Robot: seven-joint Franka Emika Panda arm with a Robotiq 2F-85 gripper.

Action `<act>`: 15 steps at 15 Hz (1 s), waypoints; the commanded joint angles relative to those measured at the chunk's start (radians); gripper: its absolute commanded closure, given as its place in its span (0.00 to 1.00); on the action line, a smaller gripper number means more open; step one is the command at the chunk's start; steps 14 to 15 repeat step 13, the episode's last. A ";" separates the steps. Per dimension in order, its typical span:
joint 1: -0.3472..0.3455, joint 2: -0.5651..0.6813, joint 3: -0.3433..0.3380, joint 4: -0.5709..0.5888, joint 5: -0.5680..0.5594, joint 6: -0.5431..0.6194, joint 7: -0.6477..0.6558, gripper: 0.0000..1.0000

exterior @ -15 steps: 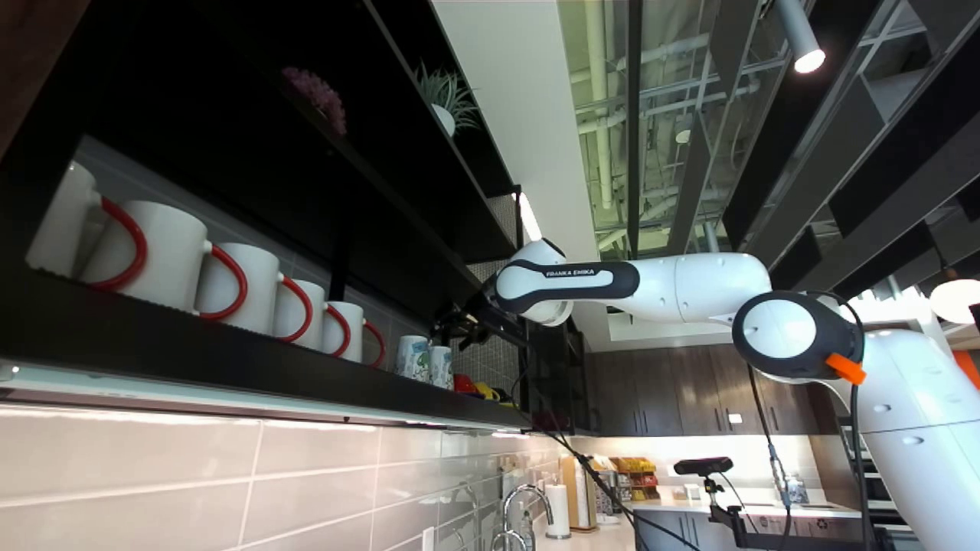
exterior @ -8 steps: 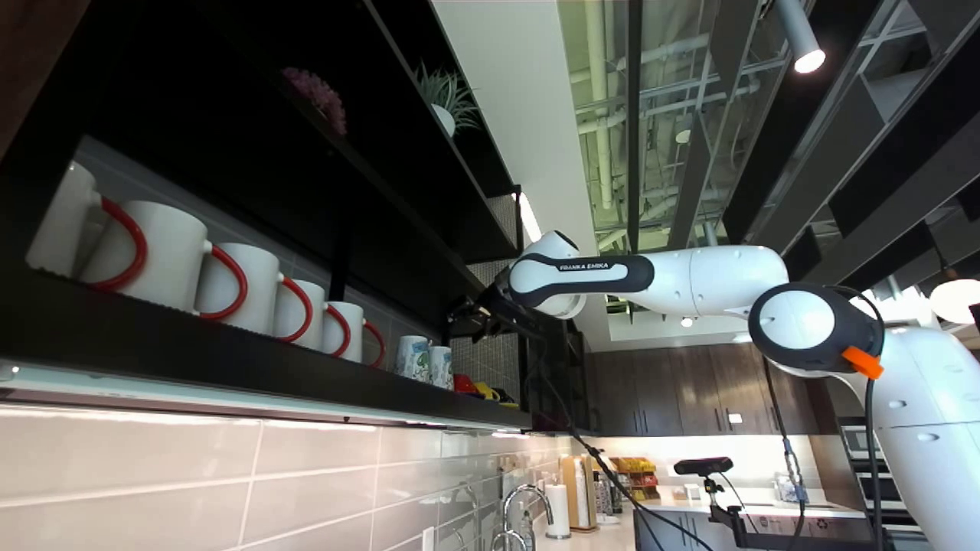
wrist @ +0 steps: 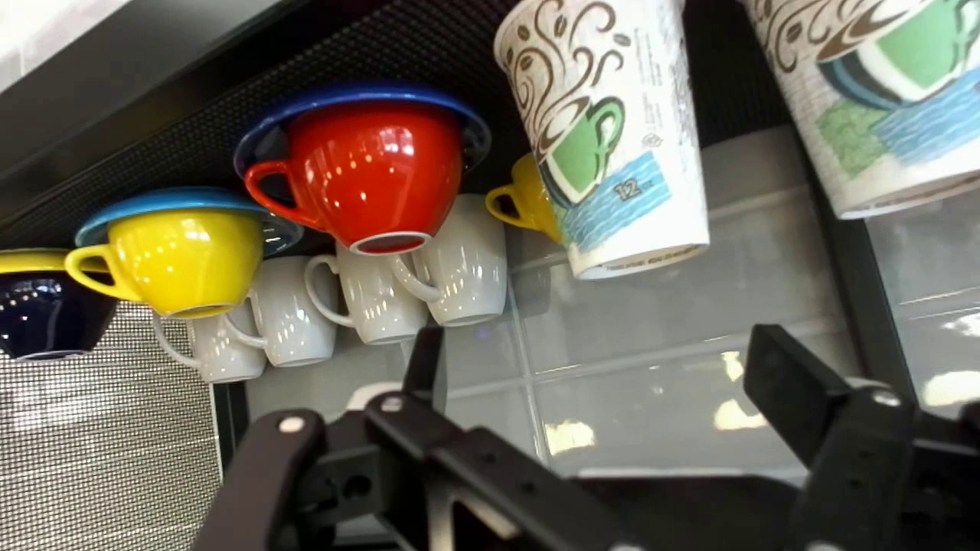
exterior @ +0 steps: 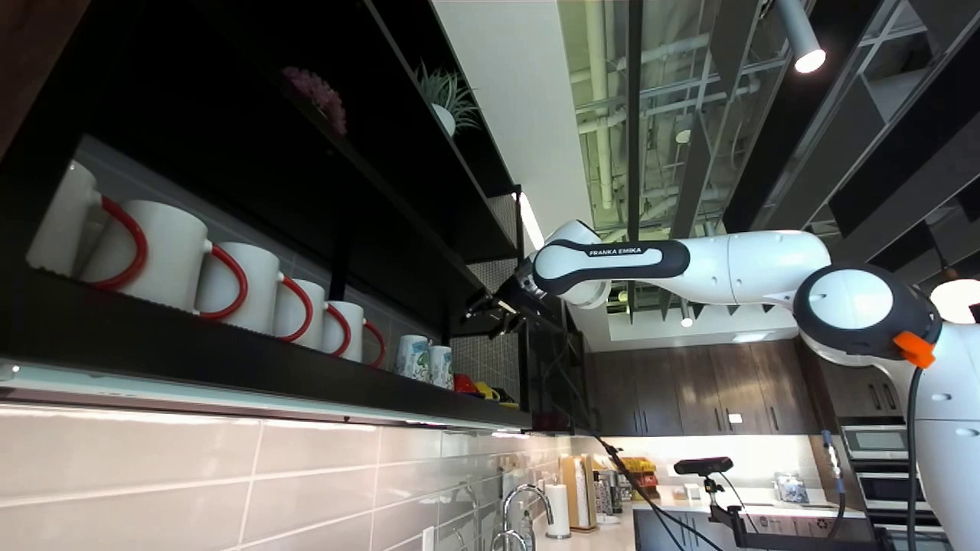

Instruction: Take the cup off the other cup

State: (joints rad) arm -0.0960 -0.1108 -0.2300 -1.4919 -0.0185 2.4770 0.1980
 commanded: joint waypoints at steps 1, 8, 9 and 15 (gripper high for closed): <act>0.014 -0.110 0.010 -0.105 0.008 -0.070 -0.054 0.00; 0.002 -0.220 0.037 -0.194 0.043 -0.177 -0.184 0.00; 0.002 -0.233 0.037 -0.208 0.040 -0.179 -0.201 0.00; -0.012 -0.195 0.042 -0.166 0.026 -0.174 -0.176 0.00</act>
